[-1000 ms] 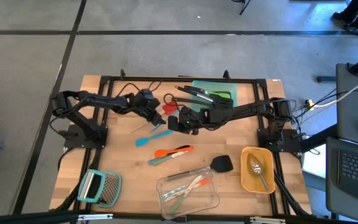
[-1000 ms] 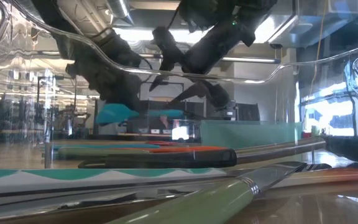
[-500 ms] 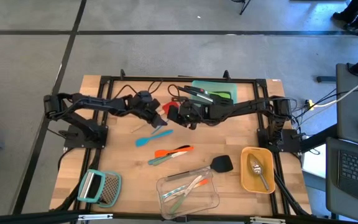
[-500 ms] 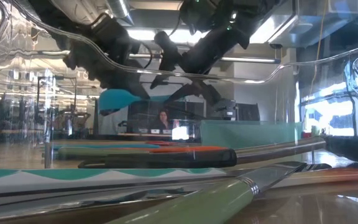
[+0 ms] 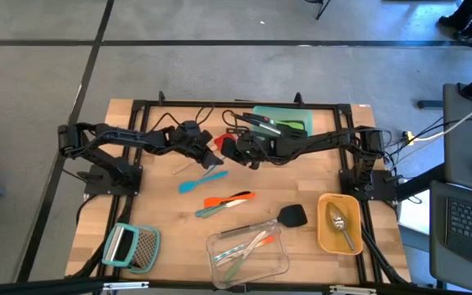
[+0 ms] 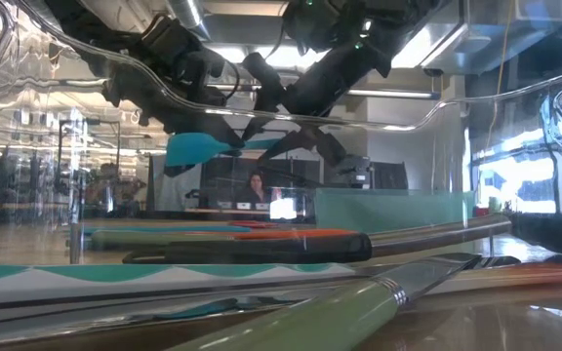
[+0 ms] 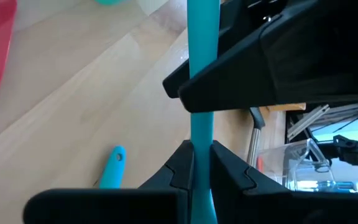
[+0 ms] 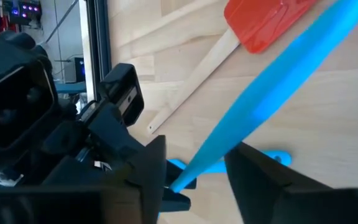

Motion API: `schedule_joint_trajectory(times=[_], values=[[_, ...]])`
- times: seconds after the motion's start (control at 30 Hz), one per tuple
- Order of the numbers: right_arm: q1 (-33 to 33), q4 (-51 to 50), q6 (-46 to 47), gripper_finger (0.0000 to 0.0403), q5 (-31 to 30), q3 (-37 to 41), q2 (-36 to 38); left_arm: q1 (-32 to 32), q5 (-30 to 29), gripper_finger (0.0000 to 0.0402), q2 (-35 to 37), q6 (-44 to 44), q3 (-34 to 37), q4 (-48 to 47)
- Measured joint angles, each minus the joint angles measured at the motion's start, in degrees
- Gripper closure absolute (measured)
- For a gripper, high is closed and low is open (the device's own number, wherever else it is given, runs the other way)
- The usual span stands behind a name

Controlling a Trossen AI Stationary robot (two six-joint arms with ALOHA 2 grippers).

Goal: Pick & Place Kitchen Items
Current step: Put the blue spatula into the green bin

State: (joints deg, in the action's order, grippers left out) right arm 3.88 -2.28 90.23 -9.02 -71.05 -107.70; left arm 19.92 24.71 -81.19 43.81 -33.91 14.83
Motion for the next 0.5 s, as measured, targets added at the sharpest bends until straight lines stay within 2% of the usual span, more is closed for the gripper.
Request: schedule_joint_trajectory(times=[0.33, 0.5], values=[[0.8, 2.0, -3.9, 0.0379, 1.2, 0.0, 0.1, 0.0, -0.4, 0.0379, 0.0, -0.2, 0.0, 0.1], [1.0, 2.4, -5.0, 0.0381, 1.9, 0.0, 0.1, 0.0, -0.6, 0.0370, 0.0, -0.2, 0.0, -0.1]])
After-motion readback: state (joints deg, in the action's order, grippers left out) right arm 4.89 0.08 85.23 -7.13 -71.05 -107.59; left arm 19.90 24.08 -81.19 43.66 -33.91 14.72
